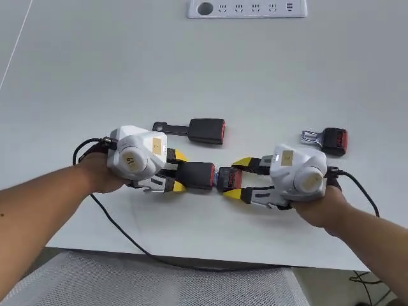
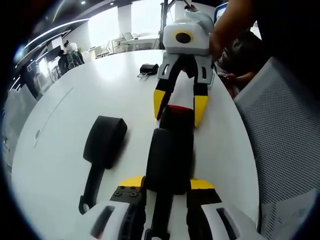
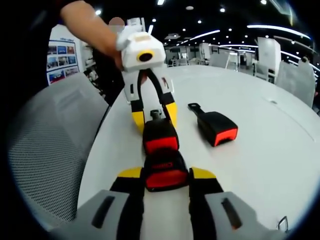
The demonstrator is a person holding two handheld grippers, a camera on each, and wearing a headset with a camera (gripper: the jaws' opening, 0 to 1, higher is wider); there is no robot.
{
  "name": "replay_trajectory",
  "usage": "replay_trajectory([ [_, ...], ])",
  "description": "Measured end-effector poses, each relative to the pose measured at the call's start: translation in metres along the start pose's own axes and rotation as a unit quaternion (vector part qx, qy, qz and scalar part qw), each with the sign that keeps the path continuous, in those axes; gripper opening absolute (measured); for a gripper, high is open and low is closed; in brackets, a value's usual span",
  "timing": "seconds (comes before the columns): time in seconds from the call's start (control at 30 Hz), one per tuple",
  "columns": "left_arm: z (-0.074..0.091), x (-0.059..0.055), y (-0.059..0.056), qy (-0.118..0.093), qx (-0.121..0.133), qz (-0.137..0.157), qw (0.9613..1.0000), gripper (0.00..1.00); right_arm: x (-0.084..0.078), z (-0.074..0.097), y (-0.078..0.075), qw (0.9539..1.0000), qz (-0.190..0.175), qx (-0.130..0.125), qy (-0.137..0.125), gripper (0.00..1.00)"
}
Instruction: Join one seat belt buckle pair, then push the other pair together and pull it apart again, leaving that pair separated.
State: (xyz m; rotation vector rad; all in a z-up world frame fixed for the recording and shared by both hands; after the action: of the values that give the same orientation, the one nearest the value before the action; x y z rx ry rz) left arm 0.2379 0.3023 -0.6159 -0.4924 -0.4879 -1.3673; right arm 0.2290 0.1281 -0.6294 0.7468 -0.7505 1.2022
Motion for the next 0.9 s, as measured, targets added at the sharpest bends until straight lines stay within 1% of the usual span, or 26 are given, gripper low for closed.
replay_trajectory([
  [0.43,0.0012,-0.0002,0.0004,-0.012,-0.006,-0.002,0.9999,0.31,-0.0005,-0.0002,-0.0003,1.0,-0.002,-0.002,-0.007,0.32],
  [0.73,0.0031,0.0005,-0.0007,-0.015,-0.009,-0.004,0.9998,0.3,-0.0002,-0.0011,0.0002,0.9999,-0.005,-0.003,-0.012,0.32],
  [0.9,0.0031,-0.0016,0.0003,-0.018,-0.01,-0.003,0.9998,0.3,0.0,-0.0016,0.0009,0.9999,-0.007,-0.003,-0.014,0.32],
])
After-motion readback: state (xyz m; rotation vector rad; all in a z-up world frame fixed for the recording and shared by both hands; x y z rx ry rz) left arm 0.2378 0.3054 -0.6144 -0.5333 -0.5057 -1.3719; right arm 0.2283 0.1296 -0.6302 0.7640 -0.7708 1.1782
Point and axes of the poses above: the centre of the closed fingertips' face, and the gripper's own axes: z roughly backward along the fingers, y roughly to its left, x roughly out of its top, the point moved 7 cm from there along z, roughly backward along the fingers, and after that the axes turned 1 degree about z, right-handed, at the moved point
